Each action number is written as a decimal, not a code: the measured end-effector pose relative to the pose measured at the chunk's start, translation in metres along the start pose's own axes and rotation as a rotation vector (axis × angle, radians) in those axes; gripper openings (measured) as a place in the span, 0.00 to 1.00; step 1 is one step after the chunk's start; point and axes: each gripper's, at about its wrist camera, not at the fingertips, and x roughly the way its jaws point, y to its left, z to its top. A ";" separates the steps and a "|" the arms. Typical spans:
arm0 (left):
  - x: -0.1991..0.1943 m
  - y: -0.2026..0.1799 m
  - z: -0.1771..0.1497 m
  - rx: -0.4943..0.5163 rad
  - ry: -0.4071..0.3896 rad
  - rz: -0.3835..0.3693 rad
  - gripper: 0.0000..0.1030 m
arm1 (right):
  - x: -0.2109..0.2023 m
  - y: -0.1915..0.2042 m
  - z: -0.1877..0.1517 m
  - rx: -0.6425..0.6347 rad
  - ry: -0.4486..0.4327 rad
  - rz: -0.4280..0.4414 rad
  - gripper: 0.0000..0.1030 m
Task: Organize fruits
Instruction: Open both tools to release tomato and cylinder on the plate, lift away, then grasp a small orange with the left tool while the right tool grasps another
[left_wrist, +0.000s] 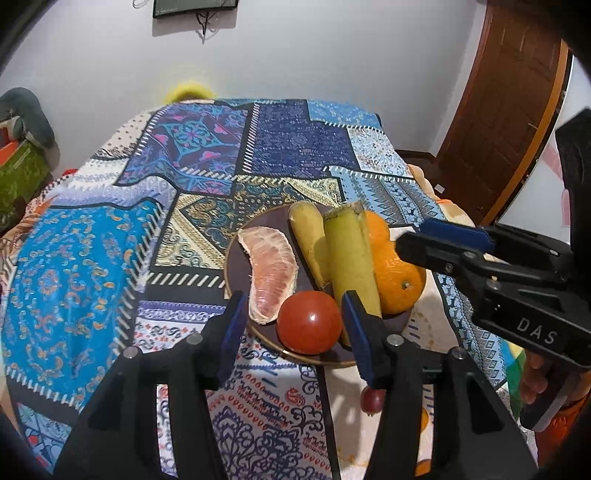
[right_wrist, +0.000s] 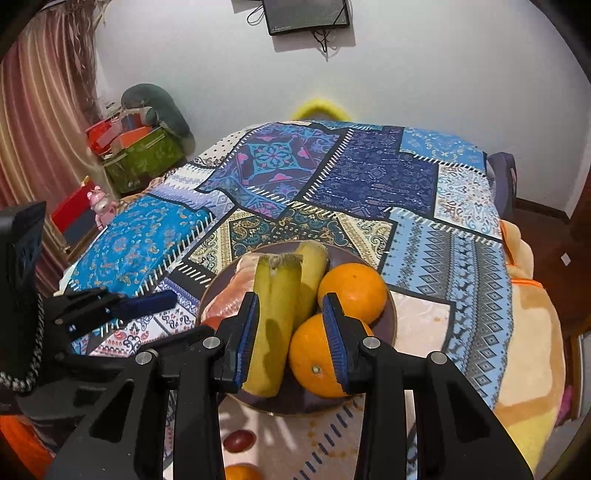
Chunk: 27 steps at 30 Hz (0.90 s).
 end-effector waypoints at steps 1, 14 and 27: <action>-0.005 0.000 0.000 -0.002 -0.006 0.003 0.51 | -0.004 0.001 -0.002 0.003 -0.001 -0.001 0.32; -0.087 -0.001 -0.025 -0.009 -0.072 0.056 0.52 | -0.065 0.019 -0.035 0.006 -0.026 -0.023 0.37; -0.104 0.000 -0.069 -0.034 -0.027 0.076 0.60 | -0.066 0.038 -0.089 -0.019 0.070 -0.019 0.43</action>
